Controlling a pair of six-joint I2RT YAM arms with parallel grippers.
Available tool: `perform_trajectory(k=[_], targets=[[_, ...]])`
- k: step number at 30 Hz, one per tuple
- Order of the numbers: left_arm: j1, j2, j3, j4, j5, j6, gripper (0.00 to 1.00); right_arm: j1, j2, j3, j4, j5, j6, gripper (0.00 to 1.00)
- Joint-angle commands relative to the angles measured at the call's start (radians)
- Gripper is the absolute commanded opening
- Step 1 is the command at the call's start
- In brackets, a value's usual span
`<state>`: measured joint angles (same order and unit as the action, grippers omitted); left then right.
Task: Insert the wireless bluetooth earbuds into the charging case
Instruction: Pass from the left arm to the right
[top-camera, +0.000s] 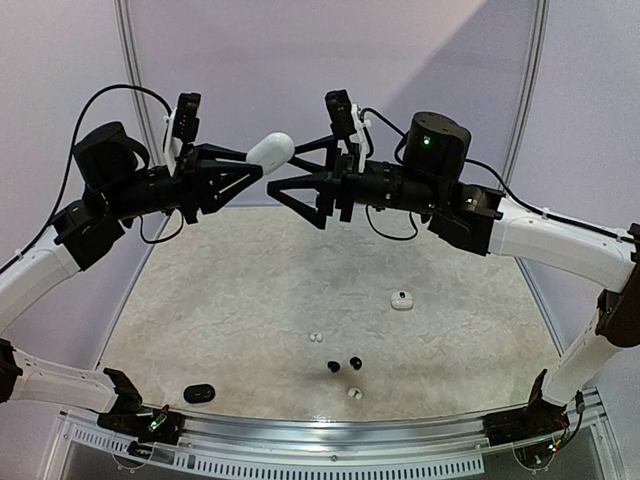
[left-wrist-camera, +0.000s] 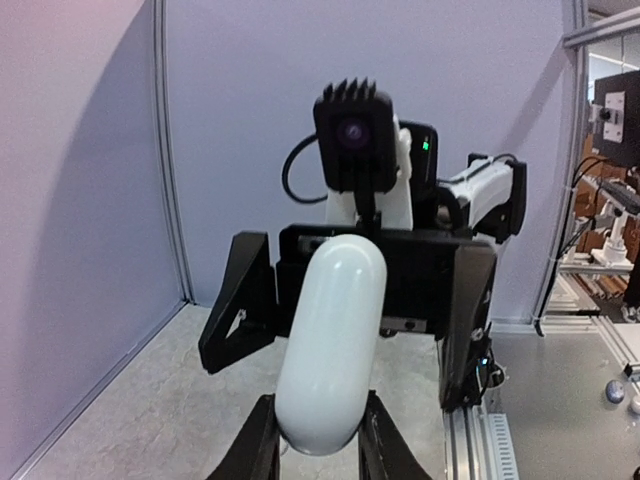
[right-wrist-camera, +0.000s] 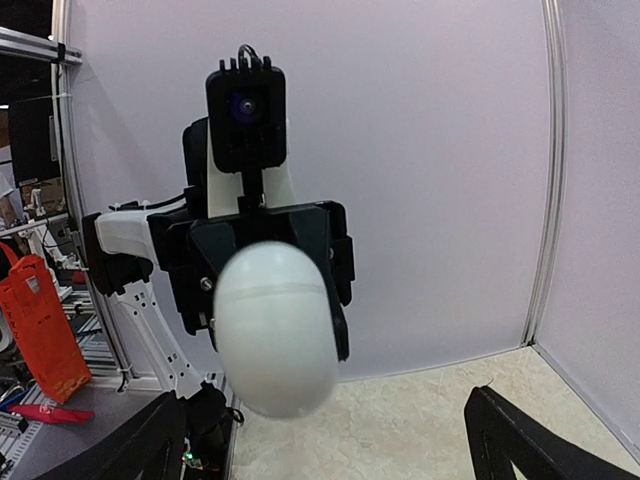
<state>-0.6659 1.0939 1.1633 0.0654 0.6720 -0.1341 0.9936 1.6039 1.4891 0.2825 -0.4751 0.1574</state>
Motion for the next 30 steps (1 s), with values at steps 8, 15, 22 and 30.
perform_trajectory(k=[8,15,22,30], targets=[[0.014,-0.023,0.036,-0.372,-0.02,0.385,0.0,0.0,-0.012,0.23,-0.603,0.018,-0.257,0.96],[0.014,-0.019,0.053,-0.398,-0.024,0.418,0.0,0.015,0.081,0.343,-0.728,-0.011,-0.304,0.67],[0.014,-0.016,0.052,-0.408,-0.027,0.428,0.0,0.02,0.097,0.349,-0.754,-0.02,-0.321,0.43],[0.012,-0.018,0.053,-0.463,-0.023,0.473,0.0,0.019,0.092,0.349,-0.735,-0.025,-0.318,0.22]])
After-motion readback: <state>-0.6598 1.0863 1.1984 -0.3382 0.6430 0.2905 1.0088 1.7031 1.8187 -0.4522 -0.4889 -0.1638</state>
